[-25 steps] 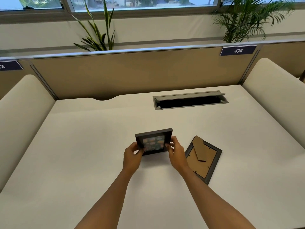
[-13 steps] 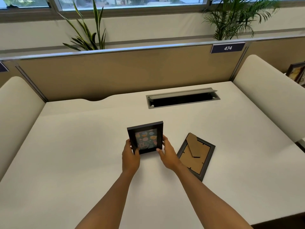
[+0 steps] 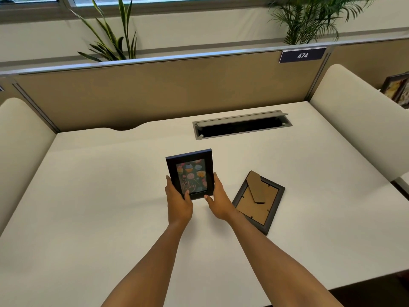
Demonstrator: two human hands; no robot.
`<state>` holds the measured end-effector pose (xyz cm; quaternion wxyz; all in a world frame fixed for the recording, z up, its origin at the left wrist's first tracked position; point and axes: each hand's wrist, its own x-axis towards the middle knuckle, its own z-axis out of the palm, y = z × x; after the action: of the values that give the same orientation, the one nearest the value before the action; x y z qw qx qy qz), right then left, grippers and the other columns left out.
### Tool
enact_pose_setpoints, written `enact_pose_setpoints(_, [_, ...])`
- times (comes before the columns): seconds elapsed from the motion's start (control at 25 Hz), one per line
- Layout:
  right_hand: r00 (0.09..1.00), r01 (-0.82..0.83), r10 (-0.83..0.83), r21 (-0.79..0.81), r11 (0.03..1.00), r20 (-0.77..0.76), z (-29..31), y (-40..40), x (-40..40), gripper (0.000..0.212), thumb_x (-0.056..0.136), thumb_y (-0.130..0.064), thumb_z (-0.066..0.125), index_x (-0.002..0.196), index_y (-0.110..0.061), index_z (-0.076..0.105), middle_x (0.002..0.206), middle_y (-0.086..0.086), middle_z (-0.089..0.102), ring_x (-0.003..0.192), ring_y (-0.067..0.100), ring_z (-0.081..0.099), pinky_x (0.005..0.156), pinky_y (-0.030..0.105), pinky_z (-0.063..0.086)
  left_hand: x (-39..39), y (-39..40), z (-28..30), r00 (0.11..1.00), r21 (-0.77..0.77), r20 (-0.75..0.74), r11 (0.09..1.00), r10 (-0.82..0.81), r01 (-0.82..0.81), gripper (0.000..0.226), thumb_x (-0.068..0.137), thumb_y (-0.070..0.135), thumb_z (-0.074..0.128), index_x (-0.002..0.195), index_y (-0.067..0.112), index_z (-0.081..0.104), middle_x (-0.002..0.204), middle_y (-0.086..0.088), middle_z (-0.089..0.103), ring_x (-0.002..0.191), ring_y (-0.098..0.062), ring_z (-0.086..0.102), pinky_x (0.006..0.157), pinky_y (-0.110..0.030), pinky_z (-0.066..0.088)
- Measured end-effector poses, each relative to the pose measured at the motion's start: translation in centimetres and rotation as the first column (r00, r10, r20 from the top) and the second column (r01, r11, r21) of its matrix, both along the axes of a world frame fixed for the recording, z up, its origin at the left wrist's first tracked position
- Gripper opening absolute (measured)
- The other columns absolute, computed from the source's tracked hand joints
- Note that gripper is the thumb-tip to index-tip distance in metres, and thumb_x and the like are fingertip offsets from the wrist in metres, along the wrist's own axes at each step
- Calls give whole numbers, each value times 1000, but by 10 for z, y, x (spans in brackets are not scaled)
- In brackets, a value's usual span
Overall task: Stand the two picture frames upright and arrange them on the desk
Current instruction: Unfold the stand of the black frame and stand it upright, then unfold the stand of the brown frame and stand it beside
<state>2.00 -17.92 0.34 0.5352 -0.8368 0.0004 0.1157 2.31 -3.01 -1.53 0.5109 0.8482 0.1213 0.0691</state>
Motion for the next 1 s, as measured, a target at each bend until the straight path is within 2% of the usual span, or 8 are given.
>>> enact_pose_setpoints(0.16, [995,88,-88,1,996,57,-6,-14,-7,79,101,-13,55,158,-20,2,165,3,19,151,21,21,121,40,26,-10,-15,11,975,267,163,945,149,-189,79,89,14,65,154,13,19,158,-12,22,147,-31,25,119,-50,26])
enact_pose_setpoints(0.28, [952,278,-265,-71,958,157,-14,-45,-15,67,100,-11,56,155,-17,19,158,2,33,145,18,32,118,33,28,-17,-29,17,925,411,359,911,-126,-35,74,84,12,64,149,13,28,155,-11,29,143,-30,30,119,-48,26])
enact_pose_setpoints(0.4, [864,492,-445,-200,847,237,-18,-76,-22,55,94,-6,62,143,-12,39,136,9,52,123,28,51,105,32,41,-23,-48,18,846,498,375,852,-380,162,72,84,13,63,149,13,32,152,-8,35,140,-25,34,117,-40,29])
enact_pose_setpoints(0.52, [832,542,-453,-297,786,319,-18,-95,-23,54,91,-9,64,140,-8,41,131,15,56,120,35,51,103,43,44,-23,-66,13,766,601,232,708,-600,372,75,88,22,59,154,14,25,156,-5,33,144,-20,31,119,-35,25])
enact_pose_setpoints(0.64, [835,550,-526,-306,777,162,-18,-102,-21,80,94,-24,67,155,-8,18,149,15,43,137,32,38,110,44,41,-27,-77,-1,690,578,-29,551,-723,602,75,91,29,58,156,15,23,161,-2,28,150,-20,23,122,-37,22])
enact_pose_setpoints(0.76, [839,535,-534,-342,773,106,-18,-105,-16,82,95,-22,64,157,-9,12,143,18,49,129,33,49,100,46,48,-31,-79,-18,614,542,-260,413,-746,732,79,94,41,55,159,19,14,167,4,9,154,-15,4,124,-32,7])
enact_pose_setpoints(0.84, [843,524,-530,-357,773,89,-17,-109,-10,77,97,-18,61,156,-7,13,141,19,51,124,33,54,98,44,50,-33,-78,-24,591,525,-324,379,-739,762,80,96,46,51,159,22,8,167,7,1,153,-12,-1,123,-30,1])
enact_pose_setpoints(1.0, [830,548,-552,-298,781,79,-17,-114,-9,73,92,-16,67,151,0,27,147,20,43,137,33,41,111,42,40,-31,-82,-21,603,548,-343,368,-720,751,77,97,49,48,159,22,11,167,7,4,153,-12,0,123,-33,-2])
